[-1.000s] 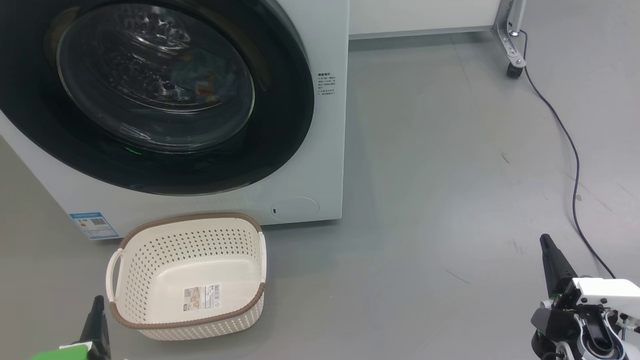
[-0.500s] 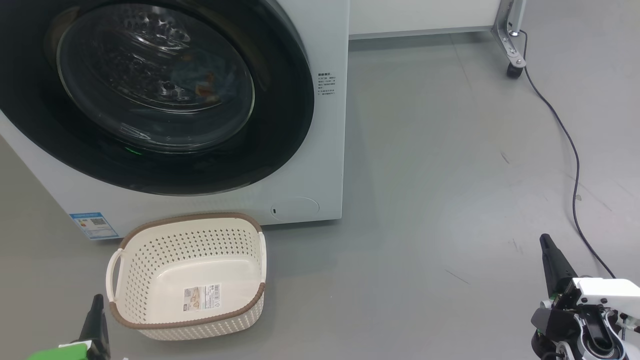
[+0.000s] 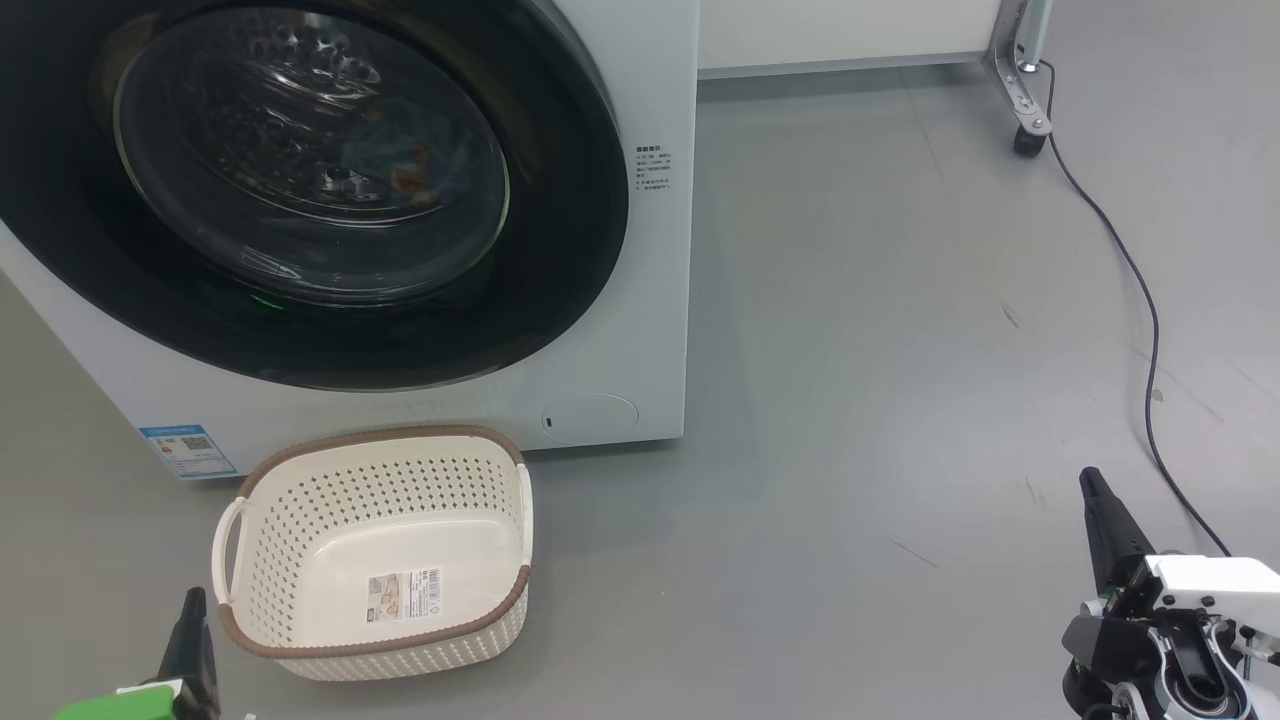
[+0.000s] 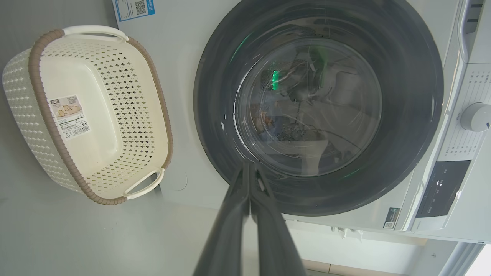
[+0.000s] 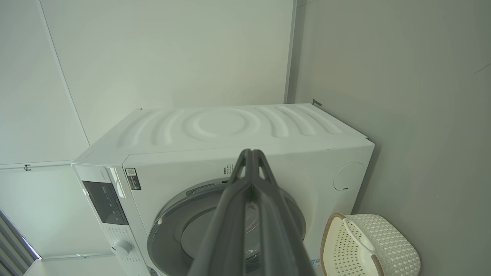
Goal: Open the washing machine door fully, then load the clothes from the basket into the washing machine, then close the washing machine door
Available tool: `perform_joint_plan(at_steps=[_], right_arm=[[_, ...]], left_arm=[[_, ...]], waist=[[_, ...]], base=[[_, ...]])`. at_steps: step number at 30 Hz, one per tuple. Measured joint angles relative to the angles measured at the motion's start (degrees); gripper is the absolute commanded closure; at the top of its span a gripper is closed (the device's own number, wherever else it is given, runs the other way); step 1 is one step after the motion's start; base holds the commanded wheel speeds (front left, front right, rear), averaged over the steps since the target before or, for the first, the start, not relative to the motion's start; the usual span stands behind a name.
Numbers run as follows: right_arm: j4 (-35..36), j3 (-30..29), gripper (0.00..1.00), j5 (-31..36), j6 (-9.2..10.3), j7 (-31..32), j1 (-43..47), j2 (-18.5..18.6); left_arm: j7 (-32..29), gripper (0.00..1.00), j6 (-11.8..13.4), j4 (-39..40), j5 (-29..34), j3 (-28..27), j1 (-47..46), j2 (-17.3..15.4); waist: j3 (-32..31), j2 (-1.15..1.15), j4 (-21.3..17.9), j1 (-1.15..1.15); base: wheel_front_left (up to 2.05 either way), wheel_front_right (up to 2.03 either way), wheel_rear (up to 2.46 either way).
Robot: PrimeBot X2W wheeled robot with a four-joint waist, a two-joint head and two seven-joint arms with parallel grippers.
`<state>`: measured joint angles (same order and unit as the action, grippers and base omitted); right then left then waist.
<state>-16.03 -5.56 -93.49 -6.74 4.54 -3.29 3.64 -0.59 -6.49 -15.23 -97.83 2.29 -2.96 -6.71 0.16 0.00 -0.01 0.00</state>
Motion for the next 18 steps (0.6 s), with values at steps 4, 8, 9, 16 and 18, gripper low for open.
perform_joint_plan(at_steps=[4, 8, 9, 16, 18], right_arm=[[0.0, 0.0, 1.00, 0.0, 0.00, 0.0, 0.0, 0.0], [0.0, 0.0, 1.00, 0.0, 0.00, 0.0, 0.0, 0.0], [0.0, 0.0, 1.00, 0.0, 0.00, 0.0, 0.0, 0.0], [0.0, 0.0, 1.00, 0.0, 0.00, 0.0, 0.0, 0.0], [0.0, -0.1, 1.00, 0.0, 0.00, 0.0, 0.0, 0.0]], left_arm=[[0.0, 1.00, 0.0, 0.0, 0.0, 0.0, 0.0, 0.0], [-0.2, 1.00, 0.0, 0.0, 0.0, 0.0, 0.0, 0.0], [-0.2, 1.00, 0.0, 0.0, 0.0, 0.0, 0.0, 0.0], [-0.2, 1.00, -0.2, -0.1, 0.0, -0.1, -0.1, 0.0], [-0.2, 1.00, -0.2, -0.1, 0.0, -0.1, -0.1, 0.0]], waist=[[0.0, 0.00, 0.0, 0.00], [0.0, 0.00, 0.0, 0.00], [0.0, 0.00, 0.0, 0.00], [0.0, 0.00, 0.0, 0.00], [0.0, 0.00, 0.0, 0.00]], base=[[0.00, 0.00, 0.00], [0.00, 0.00, 0.00], [0.00, 0.00, 0.00], [0.00, 0.00, 0.00], [0.00, 0.00, 0.00]])
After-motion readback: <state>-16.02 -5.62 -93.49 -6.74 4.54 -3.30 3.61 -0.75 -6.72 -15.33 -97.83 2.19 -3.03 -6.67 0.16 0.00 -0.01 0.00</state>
